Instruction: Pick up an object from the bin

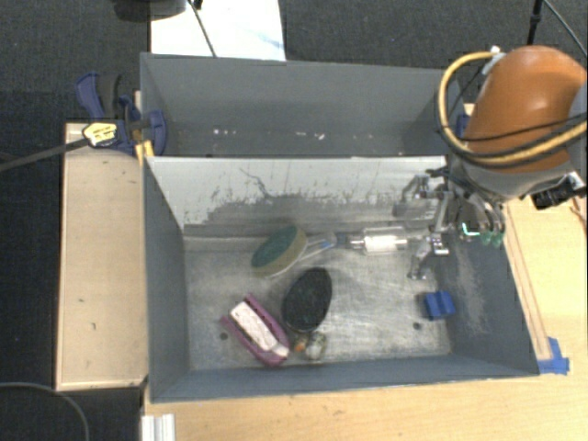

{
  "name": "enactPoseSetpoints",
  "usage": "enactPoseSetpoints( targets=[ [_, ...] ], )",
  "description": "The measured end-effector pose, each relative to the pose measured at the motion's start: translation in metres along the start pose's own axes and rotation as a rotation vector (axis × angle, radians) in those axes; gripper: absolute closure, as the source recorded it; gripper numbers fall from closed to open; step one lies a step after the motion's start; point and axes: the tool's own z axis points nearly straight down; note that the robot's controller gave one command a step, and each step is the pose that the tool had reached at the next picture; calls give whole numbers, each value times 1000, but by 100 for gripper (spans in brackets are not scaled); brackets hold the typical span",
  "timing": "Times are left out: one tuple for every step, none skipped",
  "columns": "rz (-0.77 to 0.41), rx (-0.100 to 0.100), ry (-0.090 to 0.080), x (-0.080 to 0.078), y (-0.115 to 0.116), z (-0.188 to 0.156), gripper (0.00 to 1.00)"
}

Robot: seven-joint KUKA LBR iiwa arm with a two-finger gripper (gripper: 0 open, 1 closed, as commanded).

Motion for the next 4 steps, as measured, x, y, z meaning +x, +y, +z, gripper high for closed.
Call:
enactPoseSetpoints(
  targets=[
    [-157,-2,1,-13,73,135,0],
    [-117,-2,-8,20,145,167,0],
    [-114,-2,-17,16,142,164,100],
    [-127,-1,-13,16,148,58,100]
  ],
)
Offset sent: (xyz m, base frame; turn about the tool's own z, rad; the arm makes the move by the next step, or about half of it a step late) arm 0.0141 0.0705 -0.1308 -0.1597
